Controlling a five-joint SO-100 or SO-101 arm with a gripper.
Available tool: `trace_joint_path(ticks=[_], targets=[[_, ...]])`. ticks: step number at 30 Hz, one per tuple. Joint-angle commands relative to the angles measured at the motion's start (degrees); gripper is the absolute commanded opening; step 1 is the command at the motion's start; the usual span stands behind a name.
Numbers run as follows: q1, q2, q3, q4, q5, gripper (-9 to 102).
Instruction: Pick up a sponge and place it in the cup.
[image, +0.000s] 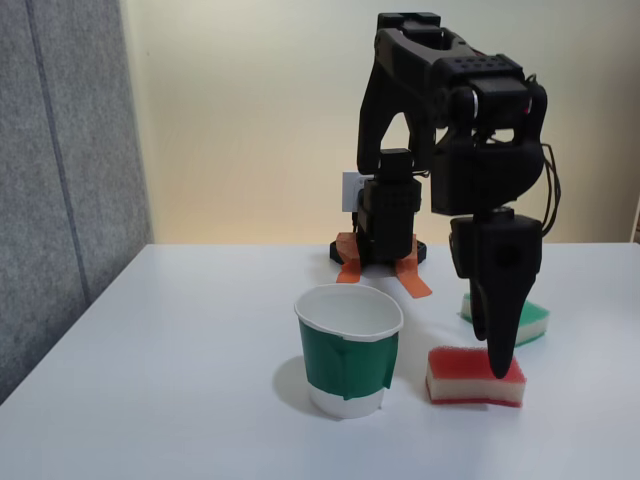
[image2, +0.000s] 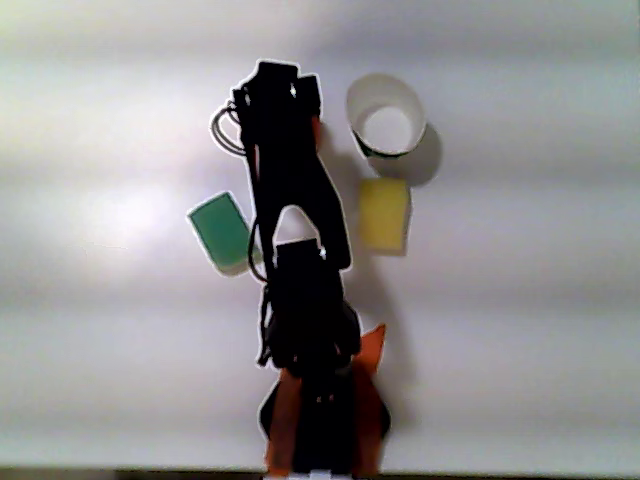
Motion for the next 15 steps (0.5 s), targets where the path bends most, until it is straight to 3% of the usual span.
trace_joint_path(ticks=[1,11,15], targets=[[-0.2,0.6,-1.1,-0.2,-0.5,35],[0.6,-4.2,-2.3,-2.2,-1.5,33],[0.8,-6.0,-2.8,-1.0,-1.1,23]])
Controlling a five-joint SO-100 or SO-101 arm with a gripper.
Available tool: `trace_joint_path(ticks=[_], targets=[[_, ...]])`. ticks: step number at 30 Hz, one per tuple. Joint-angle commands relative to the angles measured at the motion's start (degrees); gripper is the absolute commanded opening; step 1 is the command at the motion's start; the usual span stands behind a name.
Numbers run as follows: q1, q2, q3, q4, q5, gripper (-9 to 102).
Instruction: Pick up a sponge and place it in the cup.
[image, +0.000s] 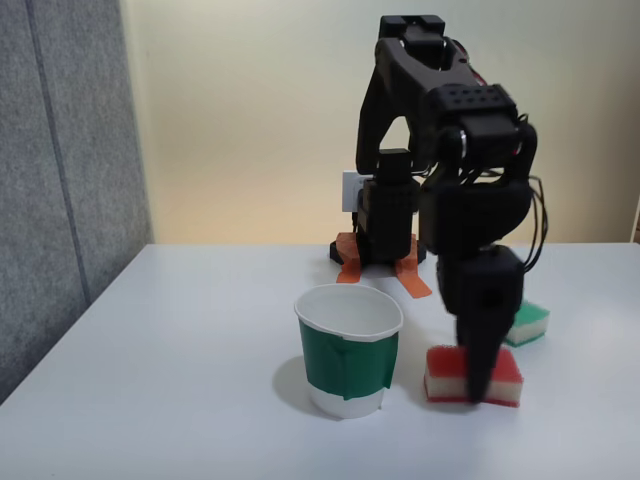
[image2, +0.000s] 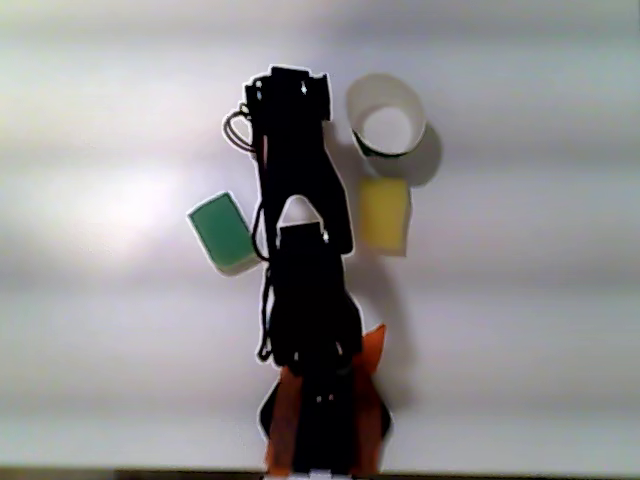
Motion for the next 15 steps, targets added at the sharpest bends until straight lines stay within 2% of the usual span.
trace_joint_path(ticks=[1,5,15], targets=[[-1.1,1.1,-1.9,1.8,1.2,19],[-1.2,2.0,-1.1,3.3,0.4,0],[-2.6,8.0,-1.0,5.4,0.3,0]])
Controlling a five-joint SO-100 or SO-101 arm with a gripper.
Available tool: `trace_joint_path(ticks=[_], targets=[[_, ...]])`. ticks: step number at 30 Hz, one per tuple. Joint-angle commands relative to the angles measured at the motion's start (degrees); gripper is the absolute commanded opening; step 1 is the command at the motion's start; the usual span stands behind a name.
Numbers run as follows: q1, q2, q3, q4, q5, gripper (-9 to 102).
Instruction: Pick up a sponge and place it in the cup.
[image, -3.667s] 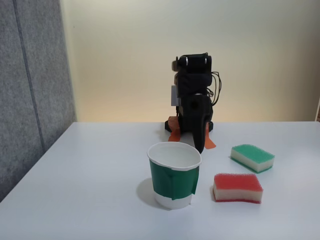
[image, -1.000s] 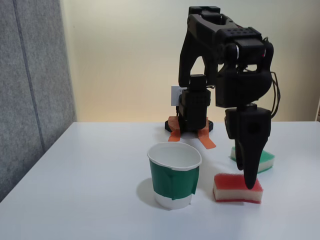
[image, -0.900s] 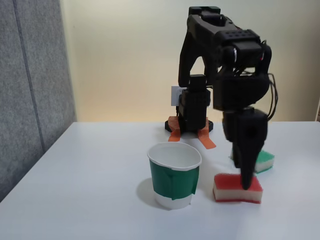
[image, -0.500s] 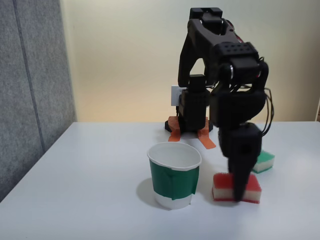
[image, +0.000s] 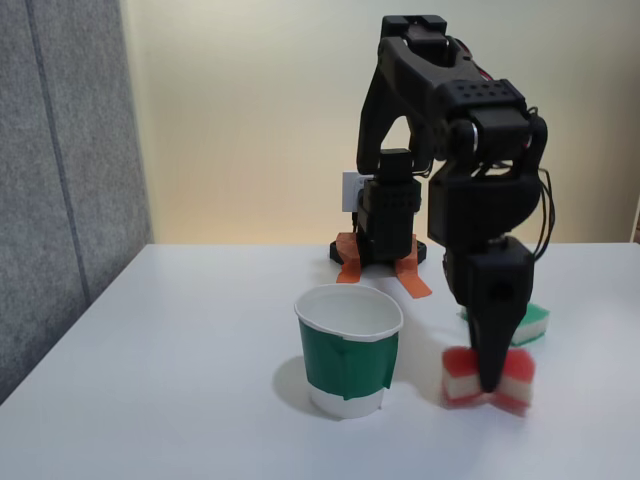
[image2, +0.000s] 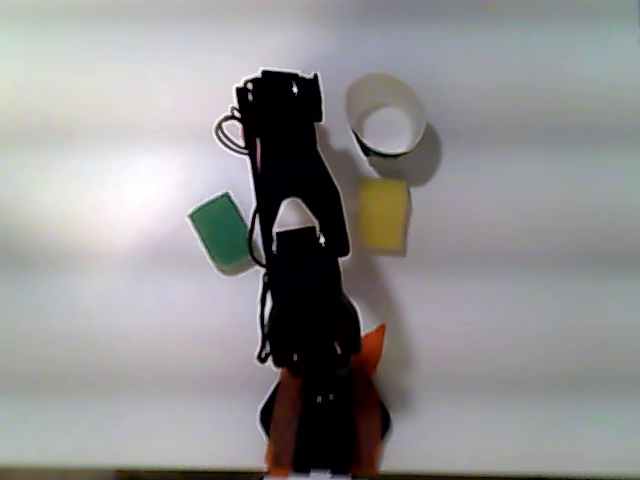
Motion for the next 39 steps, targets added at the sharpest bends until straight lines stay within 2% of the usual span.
trace_joint_path(ticks=[1,12,19,28,34,39], targets=[[-1.2,6.5,-1.4,2.0,-0.6,0],[-0.4,17.8,-6.9,5.4,-1.7,0],[7.3,23.3,-7.0,0.4,-10.0,0],[18.5,30.7,-0.4,-0.8,-22.2,0],[23.6,36.3,7.5,-0.3,-25.4,0],[24.3,37.0,10.0,-1.1,-25.8,0]])
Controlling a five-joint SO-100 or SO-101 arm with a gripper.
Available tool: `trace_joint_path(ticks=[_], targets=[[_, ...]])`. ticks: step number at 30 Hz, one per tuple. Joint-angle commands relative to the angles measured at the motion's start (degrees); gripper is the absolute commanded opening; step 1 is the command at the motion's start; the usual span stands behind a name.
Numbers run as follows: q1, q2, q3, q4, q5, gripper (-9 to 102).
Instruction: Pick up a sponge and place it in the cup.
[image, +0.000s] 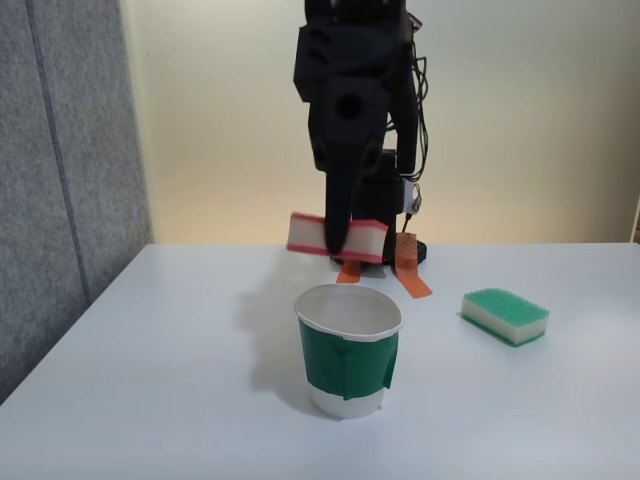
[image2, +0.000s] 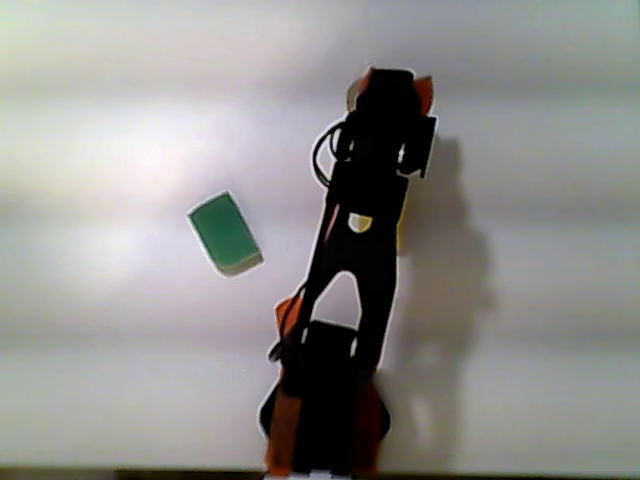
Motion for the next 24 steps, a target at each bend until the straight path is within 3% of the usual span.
trace_joint_path(ticks=[1,15,24], targets=[[0.3,2.9,0.6,-0.6,-1.1,0],[-3.3,-5.1,-1.8,-6.7,3.3,0],[-3.6,-3.8,-0.9,-7.7,5.0,31]])
